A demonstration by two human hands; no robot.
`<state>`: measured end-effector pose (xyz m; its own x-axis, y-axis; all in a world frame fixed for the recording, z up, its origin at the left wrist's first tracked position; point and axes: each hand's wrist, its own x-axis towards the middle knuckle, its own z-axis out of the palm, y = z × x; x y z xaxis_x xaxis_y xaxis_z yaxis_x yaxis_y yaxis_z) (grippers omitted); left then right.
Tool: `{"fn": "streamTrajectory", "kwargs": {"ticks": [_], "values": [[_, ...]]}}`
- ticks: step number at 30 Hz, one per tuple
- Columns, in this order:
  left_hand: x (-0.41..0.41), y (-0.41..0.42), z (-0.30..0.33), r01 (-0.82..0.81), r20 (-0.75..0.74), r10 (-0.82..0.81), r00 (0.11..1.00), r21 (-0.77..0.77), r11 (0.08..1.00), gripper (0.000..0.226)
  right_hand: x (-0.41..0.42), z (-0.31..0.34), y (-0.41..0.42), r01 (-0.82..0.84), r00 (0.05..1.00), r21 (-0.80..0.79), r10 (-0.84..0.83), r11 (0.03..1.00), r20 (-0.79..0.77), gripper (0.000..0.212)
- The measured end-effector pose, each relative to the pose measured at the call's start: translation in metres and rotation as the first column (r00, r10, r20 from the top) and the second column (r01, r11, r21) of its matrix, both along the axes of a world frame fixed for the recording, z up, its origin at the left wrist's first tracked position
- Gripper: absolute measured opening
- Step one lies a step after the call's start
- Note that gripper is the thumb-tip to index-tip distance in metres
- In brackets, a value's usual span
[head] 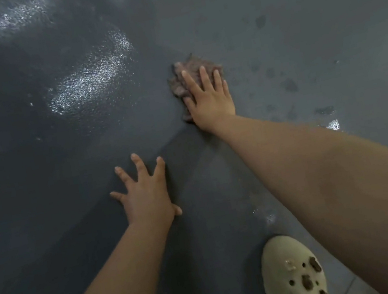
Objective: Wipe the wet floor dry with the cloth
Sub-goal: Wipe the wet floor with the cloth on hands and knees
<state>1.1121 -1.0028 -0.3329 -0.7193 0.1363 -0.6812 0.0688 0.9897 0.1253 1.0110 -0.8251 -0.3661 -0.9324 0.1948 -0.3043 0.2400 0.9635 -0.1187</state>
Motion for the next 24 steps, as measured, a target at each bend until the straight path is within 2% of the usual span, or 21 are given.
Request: {"fn": "streamTrajectory", "kwargs": {"ticks": [2,5,7,10,12,15,17,21,24], "values": [[0.000,0.000,0.000,-0.001,0.002,0.001,1.000,0.000,1.000,0.113,0.007,-0.001,0.011,0.069,0.997,0.007,-0.069,0.998,-0.034,0.056],[0.000,0.002,0.000,-0.002,-0.003,0.002,1.000,-0.005,1.000,0.114,0.049,-0.003,0.027,0.304,0.949,-0.020,-0.305,0.952,-0.085,0.055],[0.000,0.002,0.000,-0.003,0.000,0.003,1.000,-0.005,1.000,0.114,0.091,-0.004,0.034,0.479,0.871,-0.033,-0.479,0.877,-0.111,0.056],[0.000,0.004,0.002,-0.007,-0.001,0.007,1.000,-0.008,1.000,0.114,0.156,-0.004,0.025,0.716,0.693,-0.040,-0.716,0.697,-0.081,0.057],[0.001,0.004,0.002,-0.014,-0.008,0.014,1.000,-0.007,1.000,0.114,0.182,-0.004,0.006,0.793,0.607,-0.031,-0.794,0.608,-0.047,0.058],[0.003,0.003,0.001,-0.018,-0.015,0.018,1.000,-0.011,1.000,0.114,0.182,-0.004,-0.015,0.830,0.557,-0.029,-0.830,0.557,-0.008,0.059],[0.005,0.004,0.002,-0.024,-0.016,0.024,1.000,-0.028,0.999,0.112,0.163,-0.004,-0.011,0.817,0.577,-0.019,-0.816,0.577,0.021,0.058],[-0.008,0.016,0.009,-0.041,-0.117,0.037,0.992,-0.030,0.999,0.089,0.099,-0.003,0.023,0.623,0.780,-0.046,-0.625,0.781,-0.037,0.057],[-0.042,0.035,0.012,-0.041,-0.148,0.044,0.988,0.023,0.999,0.095,0.041,0.001,0.044,0.442,0.895,-0.078,-0.445,0.894,-0.020,0.057]]}}
